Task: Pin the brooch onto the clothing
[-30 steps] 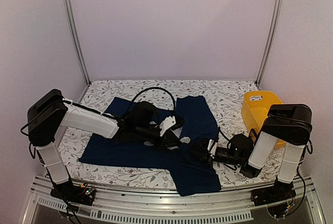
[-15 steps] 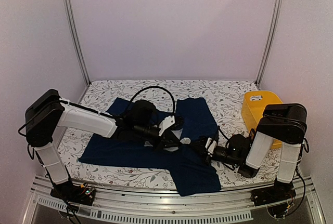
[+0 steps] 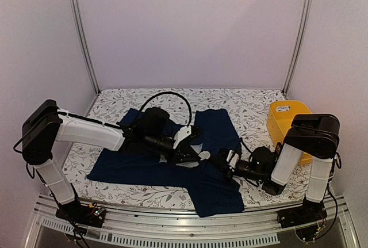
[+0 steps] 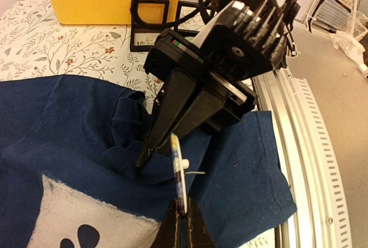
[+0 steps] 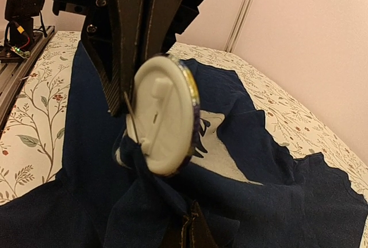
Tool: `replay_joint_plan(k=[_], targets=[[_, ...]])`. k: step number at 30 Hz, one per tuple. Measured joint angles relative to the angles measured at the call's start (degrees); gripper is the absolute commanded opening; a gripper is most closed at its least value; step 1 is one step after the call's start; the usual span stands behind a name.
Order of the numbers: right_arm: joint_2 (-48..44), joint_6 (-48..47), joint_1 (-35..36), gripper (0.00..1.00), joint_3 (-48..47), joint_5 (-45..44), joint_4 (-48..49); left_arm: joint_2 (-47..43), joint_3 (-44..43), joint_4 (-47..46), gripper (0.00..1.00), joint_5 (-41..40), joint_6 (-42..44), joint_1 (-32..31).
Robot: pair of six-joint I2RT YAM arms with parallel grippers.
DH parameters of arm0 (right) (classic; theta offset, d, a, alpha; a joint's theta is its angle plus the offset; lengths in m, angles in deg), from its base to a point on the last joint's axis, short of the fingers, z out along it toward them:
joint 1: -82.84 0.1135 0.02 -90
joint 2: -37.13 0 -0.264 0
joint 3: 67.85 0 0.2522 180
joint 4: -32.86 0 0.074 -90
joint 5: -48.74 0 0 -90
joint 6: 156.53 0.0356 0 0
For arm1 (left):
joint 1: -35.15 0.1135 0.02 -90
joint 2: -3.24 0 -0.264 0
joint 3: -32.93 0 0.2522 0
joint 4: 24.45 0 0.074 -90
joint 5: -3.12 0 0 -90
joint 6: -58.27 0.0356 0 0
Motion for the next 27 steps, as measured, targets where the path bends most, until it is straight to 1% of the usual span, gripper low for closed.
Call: replay_joint_plan(k=[2, 3, 5, 6, 7, 9, 11, 13, 16, 20, 23, 27], targets=[[-0.1, 0.1, 0.0, 0.00, -0.4, 0.3, -0.3, -0.3, 0.0, 0.4, 0.00, 0.0, 0.0, 0.0], [-0.1, 0.2, 0.0, 0.02, -0.5, 0.3, -0.5, -0.3, 0.0, 0.6, 0.00, 0.0, 0.0, 0.0], [-0.1, 0.2, 0.0, 0.16, -0.5, 0.4, -0.9, -0.3, 0.0, 1.1, 0.00, -0.1, 0.0, 0.0], [-0.1, 0.2, 0.0, 0.26, -0.5, 0.3, -1.1, -0.3, 0.0, 1.2, 0.00, -0.1, 0.0, 0.0], [-0.2, 0.3, -0.2, 0.38, -0.5, 0.1, -1.6, -0.3, 0.0, 1.2, 0.00, 0.0, 0.0, 0.0], [-1.1, 0.3, -0.8, 0.54, 0.3, -0.1, -3.3, -0.5, 0.1, 1.2, 0.00, -0.4, 0.0, -0.1], [-3.4, 0.4, -1.4, 0.63, 1.7, 0.3, -4.8, -0.8, 0.4, 1.1, 0.00, -1.3, 0.0, -0.1], [-7.0, 0.8, -1.9, 0.68, 2.3, 1.8, -7.2, -0.9, 0.5, 1.0, 0.00, -2.1, 0.0, -0.2], [-14.3, 2.6, -2.7, 0.70, 1.7, 7.2, -12.2, -0.9, 0.7, 0.8, 0.00, -3.3, 0.0, -0.2], [-18.2, 5.9, -3.5, 0.68, -2.0, 15.7, -17.2, -0.9, 0.9, 0.2, 0.00, -4.3, 0.0, -0.2], [-17.4, 8.2, -4.5, 0.59, -4.3, 21.0, -19.8, -0.9, 1.3, -0.2, 0.00, -4.7, 0.0, -0.2], [-13.6, 11.4, -5.9, 0.36, -7.1, 26.2, -22.0, -1.0, 1.5, -0.4, 0.00, -5.0, 0.0, -0.4]])
